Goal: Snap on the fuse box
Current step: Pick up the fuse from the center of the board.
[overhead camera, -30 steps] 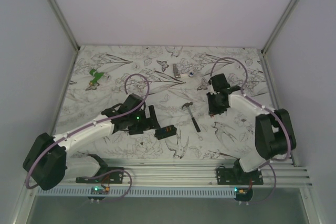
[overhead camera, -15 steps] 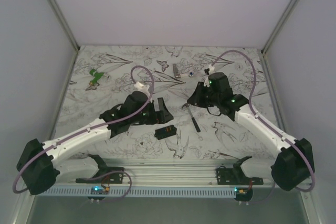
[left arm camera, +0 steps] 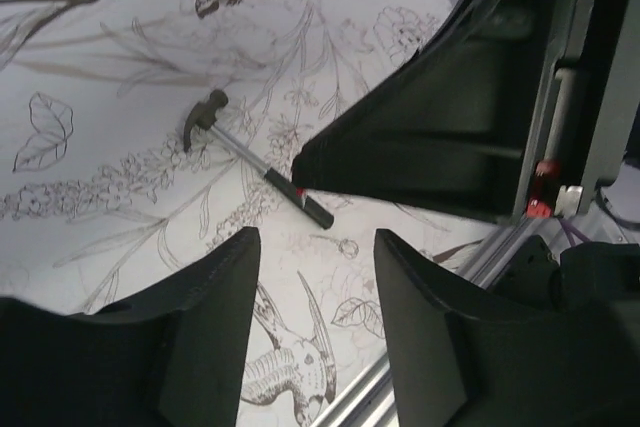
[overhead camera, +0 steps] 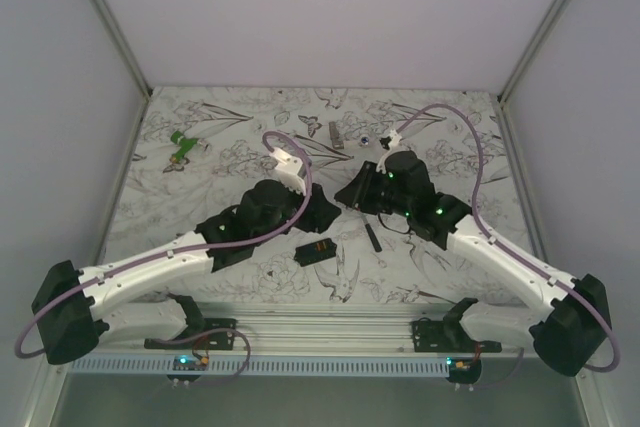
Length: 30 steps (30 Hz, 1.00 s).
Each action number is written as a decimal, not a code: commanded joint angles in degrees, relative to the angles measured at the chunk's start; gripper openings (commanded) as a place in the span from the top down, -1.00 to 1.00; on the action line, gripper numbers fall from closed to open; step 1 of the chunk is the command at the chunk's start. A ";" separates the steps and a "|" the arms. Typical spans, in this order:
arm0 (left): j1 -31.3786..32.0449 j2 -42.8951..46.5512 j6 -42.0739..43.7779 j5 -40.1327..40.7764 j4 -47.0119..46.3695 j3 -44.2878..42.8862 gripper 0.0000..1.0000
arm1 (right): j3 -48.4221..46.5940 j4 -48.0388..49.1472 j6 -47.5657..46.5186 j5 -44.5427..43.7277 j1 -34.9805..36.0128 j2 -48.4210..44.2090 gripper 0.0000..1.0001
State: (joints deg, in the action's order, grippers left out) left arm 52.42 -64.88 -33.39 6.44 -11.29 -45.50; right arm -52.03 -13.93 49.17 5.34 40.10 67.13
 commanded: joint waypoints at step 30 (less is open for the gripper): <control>0.93 -1.32 6.03 5.11 -8.30 2.15 1.00 | 3.99 8.44 4.78 -3.05 5.53 -4.53 0.44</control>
State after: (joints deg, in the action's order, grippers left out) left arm 52.99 -66.39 -28.64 9.56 -16.67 -44.77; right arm -49.39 -8.23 53.36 1.78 44.47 64.01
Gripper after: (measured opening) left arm 0.018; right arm 0.280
